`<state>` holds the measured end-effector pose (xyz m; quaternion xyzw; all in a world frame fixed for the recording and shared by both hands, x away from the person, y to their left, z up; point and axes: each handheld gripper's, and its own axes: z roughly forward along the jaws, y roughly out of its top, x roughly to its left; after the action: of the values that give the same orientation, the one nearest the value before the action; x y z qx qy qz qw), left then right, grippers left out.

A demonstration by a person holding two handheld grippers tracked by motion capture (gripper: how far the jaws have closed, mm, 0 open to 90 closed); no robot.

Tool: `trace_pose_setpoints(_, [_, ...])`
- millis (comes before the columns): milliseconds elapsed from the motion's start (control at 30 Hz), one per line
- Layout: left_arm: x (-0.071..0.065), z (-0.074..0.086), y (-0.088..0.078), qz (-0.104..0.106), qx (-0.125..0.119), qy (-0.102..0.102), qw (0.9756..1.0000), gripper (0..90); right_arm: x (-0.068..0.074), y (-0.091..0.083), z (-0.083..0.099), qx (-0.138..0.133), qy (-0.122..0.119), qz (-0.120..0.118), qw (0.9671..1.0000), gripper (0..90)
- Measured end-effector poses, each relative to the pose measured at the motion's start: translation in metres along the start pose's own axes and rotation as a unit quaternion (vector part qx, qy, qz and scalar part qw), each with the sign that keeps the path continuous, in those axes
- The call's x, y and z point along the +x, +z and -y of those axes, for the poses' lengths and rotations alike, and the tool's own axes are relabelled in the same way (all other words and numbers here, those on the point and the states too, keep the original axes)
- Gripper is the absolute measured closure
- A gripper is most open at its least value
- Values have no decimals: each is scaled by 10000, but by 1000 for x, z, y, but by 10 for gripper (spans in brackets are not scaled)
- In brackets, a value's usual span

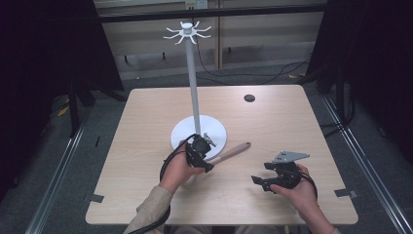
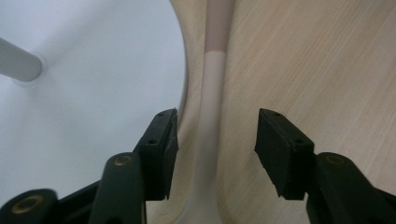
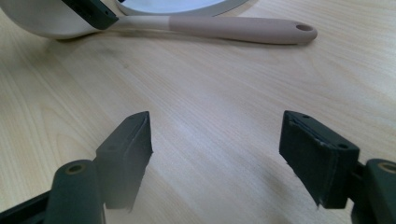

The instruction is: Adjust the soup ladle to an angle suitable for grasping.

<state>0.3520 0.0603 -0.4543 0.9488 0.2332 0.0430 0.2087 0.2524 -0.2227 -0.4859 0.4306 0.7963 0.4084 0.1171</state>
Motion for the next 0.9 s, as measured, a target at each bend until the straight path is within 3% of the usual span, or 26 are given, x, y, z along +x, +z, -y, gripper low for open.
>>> trace_pose_setpoints(100, [0, -1, 4, -45, 62, 43, 10000, 522, 0, -1, 0, -13, 26, 0, 10000, 254])
trace_pose_setpoints(400, [4, -5, 15, 121, 250, 73, 9996, 630, -1, 0, 0, -14, 29, -38, 10000, 251])
trace_pose_setpoints(667, [3, -11, 22, -29, 501, 165, 9986, 766, -2, 0, 1, -16, 40, -28, 10000, 249])
trace_pose_setpoints(900, [1, -10, 20, 102, 613, 203, 9979, 780, -2, 0, 1, -13, 52, -35, 10000, 249])
